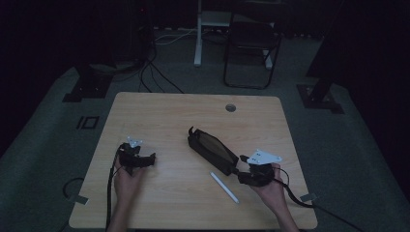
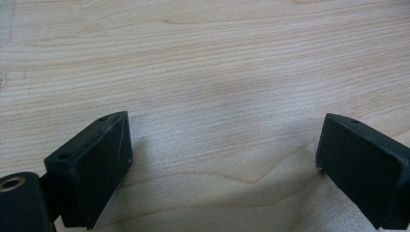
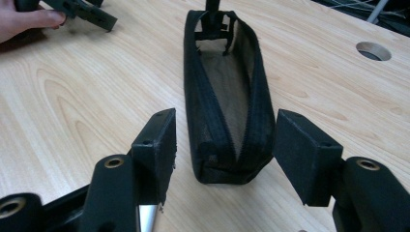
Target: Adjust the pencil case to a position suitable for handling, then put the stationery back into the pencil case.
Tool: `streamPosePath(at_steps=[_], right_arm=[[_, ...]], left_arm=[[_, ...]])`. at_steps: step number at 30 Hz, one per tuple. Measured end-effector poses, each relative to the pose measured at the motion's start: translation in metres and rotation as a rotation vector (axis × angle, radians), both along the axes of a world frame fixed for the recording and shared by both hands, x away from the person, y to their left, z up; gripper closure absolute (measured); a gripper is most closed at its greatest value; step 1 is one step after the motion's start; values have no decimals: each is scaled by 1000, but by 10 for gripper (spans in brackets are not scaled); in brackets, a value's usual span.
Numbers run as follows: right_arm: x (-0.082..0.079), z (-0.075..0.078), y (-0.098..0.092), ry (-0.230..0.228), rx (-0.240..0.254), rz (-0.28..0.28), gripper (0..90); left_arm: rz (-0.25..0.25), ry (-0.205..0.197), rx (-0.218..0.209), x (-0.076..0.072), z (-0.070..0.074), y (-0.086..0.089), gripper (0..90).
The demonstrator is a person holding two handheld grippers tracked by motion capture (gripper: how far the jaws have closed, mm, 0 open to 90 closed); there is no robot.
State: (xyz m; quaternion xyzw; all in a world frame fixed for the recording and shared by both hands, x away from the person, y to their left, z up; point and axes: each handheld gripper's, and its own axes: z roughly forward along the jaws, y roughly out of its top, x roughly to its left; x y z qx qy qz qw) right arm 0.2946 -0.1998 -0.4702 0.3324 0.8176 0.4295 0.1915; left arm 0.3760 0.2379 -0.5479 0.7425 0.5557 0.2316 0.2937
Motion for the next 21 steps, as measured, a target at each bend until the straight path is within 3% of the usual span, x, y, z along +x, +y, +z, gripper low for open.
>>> streamPosePath(at_steps=[21], right_arm=[[-14,-12,10,30,-6,51,432]], left_arm=[[0,0,0,0,0,0,62]])
